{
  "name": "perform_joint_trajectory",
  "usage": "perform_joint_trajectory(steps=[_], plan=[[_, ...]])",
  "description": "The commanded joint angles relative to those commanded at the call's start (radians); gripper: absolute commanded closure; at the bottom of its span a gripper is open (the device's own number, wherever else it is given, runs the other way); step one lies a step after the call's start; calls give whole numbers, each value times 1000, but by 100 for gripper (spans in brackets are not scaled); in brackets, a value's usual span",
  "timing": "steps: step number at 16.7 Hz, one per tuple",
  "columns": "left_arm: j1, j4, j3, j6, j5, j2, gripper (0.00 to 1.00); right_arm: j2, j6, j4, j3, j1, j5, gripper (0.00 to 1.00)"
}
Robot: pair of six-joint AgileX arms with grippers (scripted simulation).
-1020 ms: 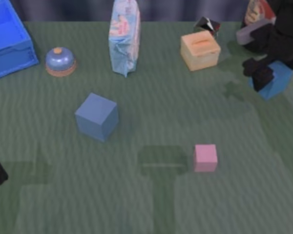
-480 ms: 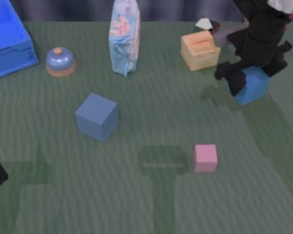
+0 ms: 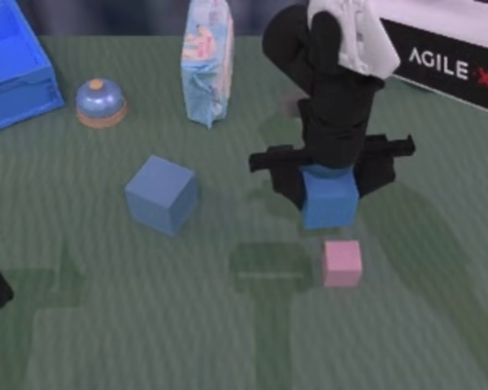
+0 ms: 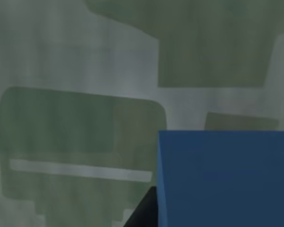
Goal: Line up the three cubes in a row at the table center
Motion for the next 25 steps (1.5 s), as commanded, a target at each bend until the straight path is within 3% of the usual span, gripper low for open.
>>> perform_joint_trajectory(steps=[3, 6, 12, 19, 24, 25], plan=[[0, 0, 0, 0, 0, 0, 0, -47, 177, 18, -55, 95, 3, 100], [0, 0, 0, 0, 0, 0, 0, -78, 258, 32, -85, 146, 6, 100], [0, 0, 0, 0, 0, 0, 0, -76, 263, 35, -88, 146, 5, 100], [0, 0, 0, 0, 0, 0, 0, -25, 267, 251, -242, 151, 7, 100], [0, 0, 0, 0, 0, 0, 0, -15, 267, 276, -265, 153, 7, 100], [0, 0, 0, 0, 0, 0, 0, -15, 267, 276, -265, 153, 7, 92]])
